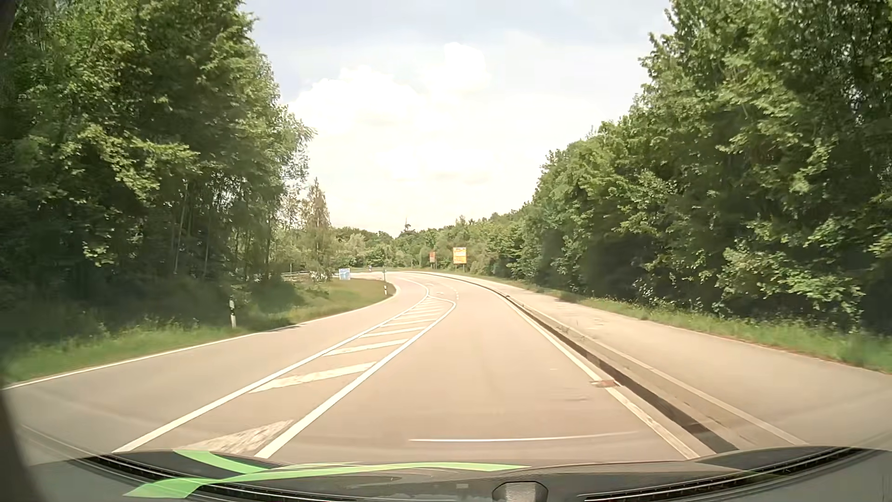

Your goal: Follow the waypoints while adhering to traffic rules and regulations

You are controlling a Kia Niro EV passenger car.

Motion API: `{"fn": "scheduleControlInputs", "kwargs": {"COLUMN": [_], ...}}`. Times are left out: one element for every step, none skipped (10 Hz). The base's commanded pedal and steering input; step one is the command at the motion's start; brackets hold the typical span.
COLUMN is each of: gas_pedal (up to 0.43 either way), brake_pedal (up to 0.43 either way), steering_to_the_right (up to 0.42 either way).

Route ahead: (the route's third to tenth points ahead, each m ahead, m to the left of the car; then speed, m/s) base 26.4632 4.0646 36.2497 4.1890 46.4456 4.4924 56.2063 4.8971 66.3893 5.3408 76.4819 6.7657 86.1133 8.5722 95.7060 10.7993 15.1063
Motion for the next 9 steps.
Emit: {"fn": "scheduleControlInputs", "kwargs": {"gas_pedal": [0.098,0.098,0.087,0.087,0.087,0.087,0.087,0.087,0.087], "brake_pedal": [0.000,0.000,0.000,0.000,0.000,0.000,0.000,0.000,0.000], "steering_to_the_right": [0.002,0.000,-0.001,-0.002,-0.003,-0.003,-0.004,-0.004,-0.004]}}
